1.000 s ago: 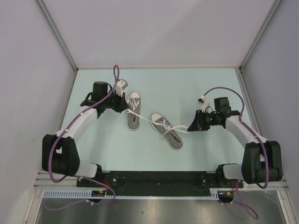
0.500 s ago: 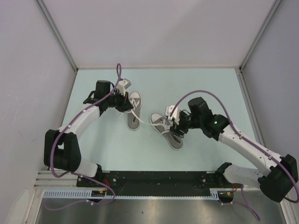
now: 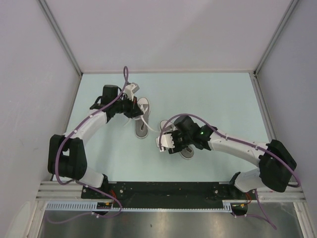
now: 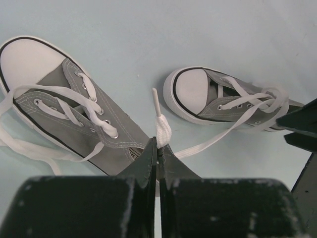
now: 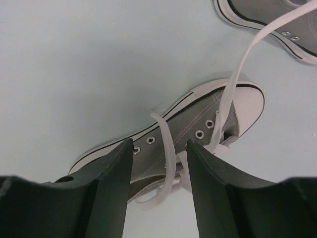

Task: Tie the shoes

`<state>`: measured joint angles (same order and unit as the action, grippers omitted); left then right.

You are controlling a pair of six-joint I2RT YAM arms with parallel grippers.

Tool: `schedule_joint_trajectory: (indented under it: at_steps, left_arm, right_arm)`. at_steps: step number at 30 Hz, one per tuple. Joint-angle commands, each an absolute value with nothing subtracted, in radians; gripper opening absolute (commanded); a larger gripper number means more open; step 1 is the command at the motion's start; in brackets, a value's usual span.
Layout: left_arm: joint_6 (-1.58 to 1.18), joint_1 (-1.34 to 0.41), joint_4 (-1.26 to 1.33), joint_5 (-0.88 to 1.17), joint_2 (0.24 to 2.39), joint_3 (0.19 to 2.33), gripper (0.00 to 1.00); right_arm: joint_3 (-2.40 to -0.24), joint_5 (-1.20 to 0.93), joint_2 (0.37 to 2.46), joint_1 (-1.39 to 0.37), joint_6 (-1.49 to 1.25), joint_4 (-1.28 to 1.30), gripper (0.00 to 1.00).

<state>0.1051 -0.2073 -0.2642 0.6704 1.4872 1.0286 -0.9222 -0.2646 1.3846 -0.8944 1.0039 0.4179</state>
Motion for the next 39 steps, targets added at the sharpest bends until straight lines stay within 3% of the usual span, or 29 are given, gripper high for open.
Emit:
schedule_joint_trajectory:
  at_steps: [1, 6, 7, 8, 9, 10, 17, 22, 27, 39]
  left_arm:
    - [0.08, -0.213, -0.215, 0.716, 1.494, 1.046, 0.0]
    - [0.074, -0.213, -0.204, 0.723, 1.502, 1.048, 0.0]
    - [0.072, -0.213, -0.204, 0.724, 1.503, 1.051, 0.0]
    - [0.072, -0.213, -0.206, 0.723, 1.508, 1.052, 0.0]
    - [0.072, -0.215, -0.207, 0.723, 1.508, 1.054, 0.0]
    - [0.072, -0.213, -0.207, 0.724, 1.514, 1.057, 0.0]
    - [0.074, -0.213, -0.21, 0.724, 1.523, 1.072, 0.0]
    - [0.075, -0.215, -0.216, 0.724, 1.532, 1.08, 0.0]
    - [0.067, -0.216, -0.213, 0.723, 1.542, 1.086, 0.0]
    - [0.035, -0.224, -0.192, 0.726, 1.552, 1.091, 0.0]
  right_arm:
    - [-0.936, -0.192, 1.449, -0.919, 1.092, 0.347, 0.51]
    - [-0.937, -0.134, 1.486, -0.937, 1.124, 0.316, 0.39]
    - [-0.937, -0.126, 1.491, -0.94, 1.134, 0.318, 0.33]
    - [-0.937, -0.101, 1.493, -0.945, 1.138, 0.319, 0.13]
    - [-0.937, -0.083, 1.488, -0.953, 1.135, 0.322, 0.02]
    - [-0.937, -0.063, 1.476, -0.96, 1.117, 0.318, 0.0]
    - [-0.973, -0.19, 1.263, -0.85, 0.983, 0.457, 0.0]
    - [-0.971, -0.345, 1.197, -0.614, 0.982, 0.649, 0.0]
    - [-0.969, -0.457, 1.259, -0.503, 1.089, 0.814, 0.0]
    - [-0.953, -0.525, 1.543, -0.584, 0.988, 0.762, 0.0]
